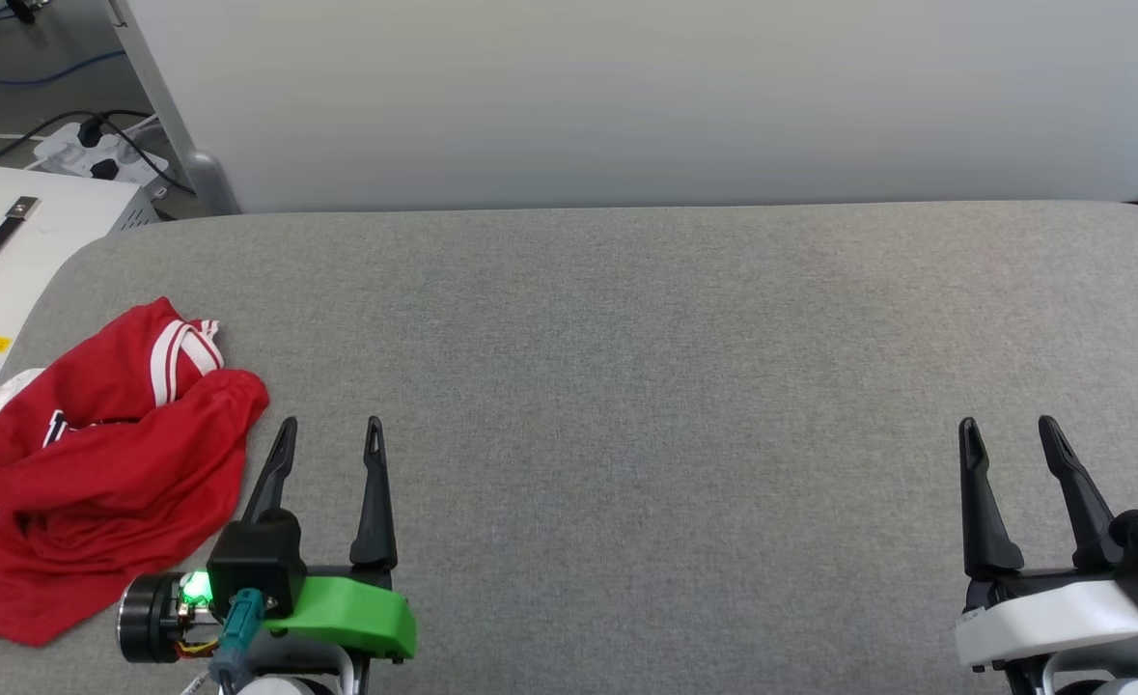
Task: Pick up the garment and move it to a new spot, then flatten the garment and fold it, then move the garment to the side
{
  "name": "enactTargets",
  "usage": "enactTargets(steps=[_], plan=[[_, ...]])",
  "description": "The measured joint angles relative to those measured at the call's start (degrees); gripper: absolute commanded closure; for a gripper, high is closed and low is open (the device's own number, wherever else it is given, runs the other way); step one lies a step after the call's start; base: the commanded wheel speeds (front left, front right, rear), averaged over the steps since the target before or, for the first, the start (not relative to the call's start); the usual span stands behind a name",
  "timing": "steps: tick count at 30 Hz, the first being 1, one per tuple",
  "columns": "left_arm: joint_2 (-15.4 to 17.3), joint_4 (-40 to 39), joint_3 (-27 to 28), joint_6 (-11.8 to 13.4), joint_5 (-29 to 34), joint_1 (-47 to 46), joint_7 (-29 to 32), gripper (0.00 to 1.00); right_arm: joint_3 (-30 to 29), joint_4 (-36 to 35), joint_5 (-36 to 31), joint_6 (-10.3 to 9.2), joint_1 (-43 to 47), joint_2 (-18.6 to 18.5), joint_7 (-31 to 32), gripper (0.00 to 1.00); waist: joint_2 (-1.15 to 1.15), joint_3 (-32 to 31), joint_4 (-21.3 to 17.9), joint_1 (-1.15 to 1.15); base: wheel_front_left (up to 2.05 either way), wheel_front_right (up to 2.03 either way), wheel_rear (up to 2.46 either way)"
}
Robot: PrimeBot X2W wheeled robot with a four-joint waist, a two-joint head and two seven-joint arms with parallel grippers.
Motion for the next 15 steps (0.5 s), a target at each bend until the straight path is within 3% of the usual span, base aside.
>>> enactTargets(steps=[15], plan=[[0.0,0.9,-0.4,0.0,-0.5,0.0,-1.9,0.00,-0.1,0.0,0.6,0.00,0.6,0.0,-1.8,0.00,0.00,0.4,-0.1,0.00,0.00,0.00,0.00]])
